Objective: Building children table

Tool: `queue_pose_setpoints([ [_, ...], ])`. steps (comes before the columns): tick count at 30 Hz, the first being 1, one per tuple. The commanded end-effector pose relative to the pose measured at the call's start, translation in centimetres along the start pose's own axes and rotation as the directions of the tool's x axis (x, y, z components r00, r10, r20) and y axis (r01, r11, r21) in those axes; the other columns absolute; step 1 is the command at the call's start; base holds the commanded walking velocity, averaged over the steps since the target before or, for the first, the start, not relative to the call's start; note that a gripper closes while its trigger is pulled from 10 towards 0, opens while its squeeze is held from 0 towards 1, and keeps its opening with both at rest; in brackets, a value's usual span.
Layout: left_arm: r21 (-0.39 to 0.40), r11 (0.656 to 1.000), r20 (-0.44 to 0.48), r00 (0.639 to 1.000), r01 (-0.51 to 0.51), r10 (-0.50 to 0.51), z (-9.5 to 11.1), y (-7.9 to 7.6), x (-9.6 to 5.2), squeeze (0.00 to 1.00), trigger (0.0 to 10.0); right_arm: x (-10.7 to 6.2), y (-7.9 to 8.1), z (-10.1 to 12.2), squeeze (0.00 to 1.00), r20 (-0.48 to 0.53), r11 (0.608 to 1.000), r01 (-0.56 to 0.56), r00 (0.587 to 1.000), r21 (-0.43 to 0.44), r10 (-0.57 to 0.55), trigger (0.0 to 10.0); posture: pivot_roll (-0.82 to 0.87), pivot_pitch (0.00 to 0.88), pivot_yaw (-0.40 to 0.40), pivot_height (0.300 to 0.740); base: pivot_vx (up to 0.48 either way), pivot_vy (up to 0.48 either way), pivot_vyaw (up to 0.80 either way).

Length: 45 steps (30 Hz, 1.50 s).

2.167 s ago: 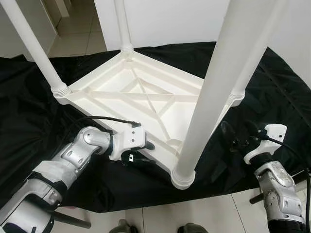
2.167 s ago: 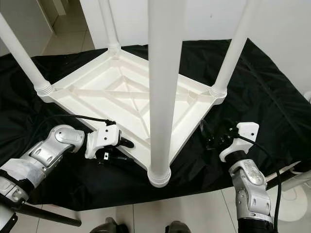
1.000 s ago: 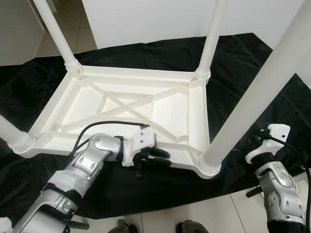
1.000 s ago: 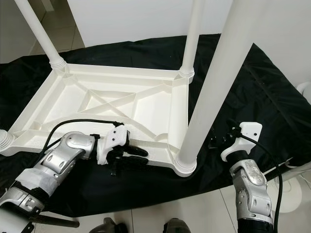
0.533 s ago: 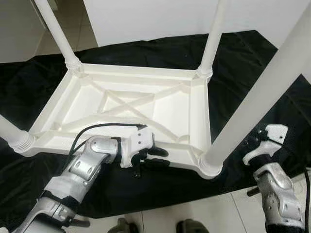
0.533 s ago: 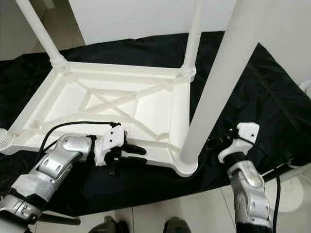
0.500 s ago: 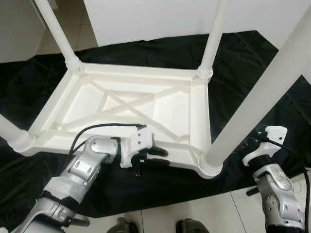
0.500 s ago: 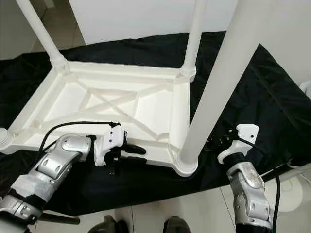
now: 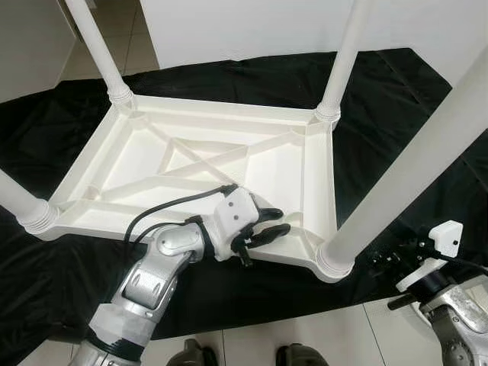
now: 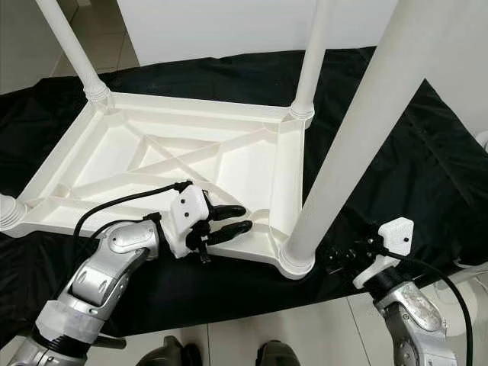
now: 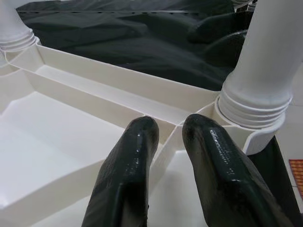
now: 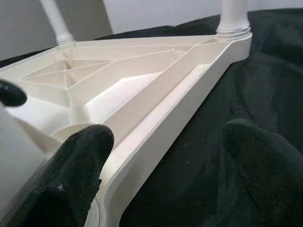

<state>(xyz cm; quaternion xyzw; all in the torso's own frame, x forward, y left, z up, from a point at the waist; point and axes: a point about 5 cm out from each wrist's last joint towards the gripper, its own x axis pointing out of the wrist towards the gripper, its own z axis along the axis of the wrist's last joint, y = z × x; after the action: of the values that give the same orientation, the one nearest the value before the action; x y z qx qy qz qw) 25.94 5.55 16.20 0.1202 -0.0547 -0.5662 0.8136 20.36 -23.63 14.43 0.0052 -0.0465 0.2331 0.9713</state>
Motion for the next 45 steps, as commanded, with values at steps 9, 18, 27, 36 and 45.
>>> queue_pose_setpoints([
  [9, 0.052, 0.991, -0.016, 0.992, -0.123, 0.124, 1.1, 1.2, -1.1, 0.00, 10.0, -3.1, 0.5, 0.5, 0.00, -0.143, 0.972, -0.220, 0.963, 0.076, 0.229, 10.0, -0.16, 0.093, 0.093, 0.740, 0.000, 0.000, 0.00],
  [18, 0.074, 0.987, -0.019, 0.989, -0.144, 0.146, 1.3, 1.6, -1.2, 0.00, 10.0, -3.4, 1.7, 0.7, 0.00, -0.176, 0.929, -0.355, 0.912, 0.110, 0.369, 10.0, -0.16, 0.076, 0.090, 0.740, 0.000, 0.000, 0.00],
  [27, 0.087, 0.985, -0.019, 0.988, -0.148, 0.150, 1.5, 1.7, -1.1, 0.00, 10.0, -2.9, 2.8, 1.0, 0.00, -0.212, 0.851, -0.506, 0.825, 0.139, 0.524, 10.0, -0.15, 0.052, 0.088, 0.740, 0.000, 0.000, 0.00],
  [36, 0.102, 0.984, -0.020, 0.989, -0.146, 0.148, 1.8, 2.1, -1.1, 0.00, 10.0, -2.6, 3.4, 1.6, 0.00, -0.252, 0.757, -0.636, 0.715, 0.151, 0.652, 10.0, -0.14, 0.038, 0.099, 0.740, 0.000, 0.000, 0.00],
  [45, 0.112, 0.983, -0.017, 0.989, -0.144, 0.147, 2.0, 2.0, -1.2, 0.00, 10.0, -1.3, 3.5, 1.6, 0.00, -0.248, 0.730, -0.673, 0.692, 0.115, 0.678, 10.0, -0.11, 0.046, 0.087, 0.740, 0.000, 0.000, 0.00],
])
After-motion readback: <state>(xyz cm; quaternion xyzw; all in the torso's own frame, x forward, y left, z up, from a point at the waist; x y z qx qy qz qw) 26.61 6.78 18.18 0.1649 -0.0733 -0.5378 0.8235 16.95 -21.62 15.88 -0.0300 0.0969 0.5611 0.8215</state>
